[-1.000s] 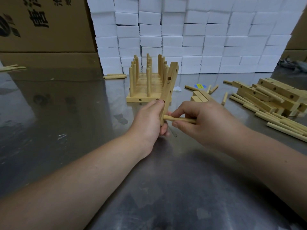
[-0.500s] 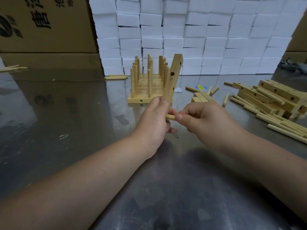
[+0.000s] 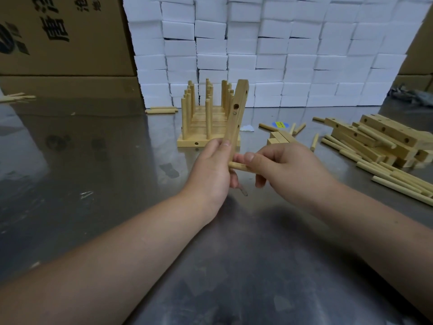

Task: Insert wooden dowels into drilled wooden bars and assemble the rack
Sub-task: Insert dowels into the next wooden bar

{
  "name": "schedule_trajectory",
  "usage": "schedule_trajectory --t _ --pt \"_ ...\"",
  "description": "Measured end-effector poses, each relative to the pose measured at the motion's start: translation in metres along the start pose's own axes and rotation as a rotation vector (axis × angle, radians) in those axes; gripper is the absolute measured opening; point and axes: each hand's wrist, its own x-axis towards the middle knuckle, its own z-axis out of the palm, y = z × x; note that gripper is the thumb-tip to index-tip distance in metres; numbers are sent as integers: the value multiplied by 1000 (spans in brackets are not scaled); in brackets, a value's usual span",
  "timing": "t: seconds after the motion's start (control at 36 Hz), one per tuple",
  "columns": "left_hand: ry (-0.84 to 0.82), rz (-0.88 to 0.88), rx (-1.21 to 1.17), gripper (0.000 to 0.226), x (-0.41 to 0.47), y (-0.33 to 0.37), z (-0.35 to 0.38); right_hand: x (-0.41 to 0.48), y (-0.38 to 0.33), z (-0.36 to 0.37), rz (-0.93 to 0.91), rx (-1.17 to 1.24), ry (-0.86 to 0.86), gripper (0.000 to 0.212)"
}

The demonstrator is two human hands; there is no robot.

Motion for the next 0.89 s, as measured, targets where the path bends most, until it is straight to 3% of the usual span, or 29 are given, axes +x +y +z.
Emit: schedule_trajectory --t 0.22,0.31,0.36,0.53,0.69,0.75,0.89 --pt "161 -120 -218 27 13 -5 -6 2 0 -5 19 33 93 34" --pt "192 -166 -290 29 15 -6 -6 3 2 -4 17 73 101 18" --pt "204 -174 -310 29 17 -5 -6 4 4 -3 14 153 92 5" --pt "191 -170 -307 32 18 -7 -7 5 3 -1 -2 522 3 12" --pt "215 -188 -342 28 17 -5 -8 13 4 -10 33 762 286 20" --pt "201 -185 -333 28 17 -5 -9 14 3 -15 17 709 309 20" --pt "152 -125 -214 28 14 -7 -6 4 6 0 -164 128 154 17"
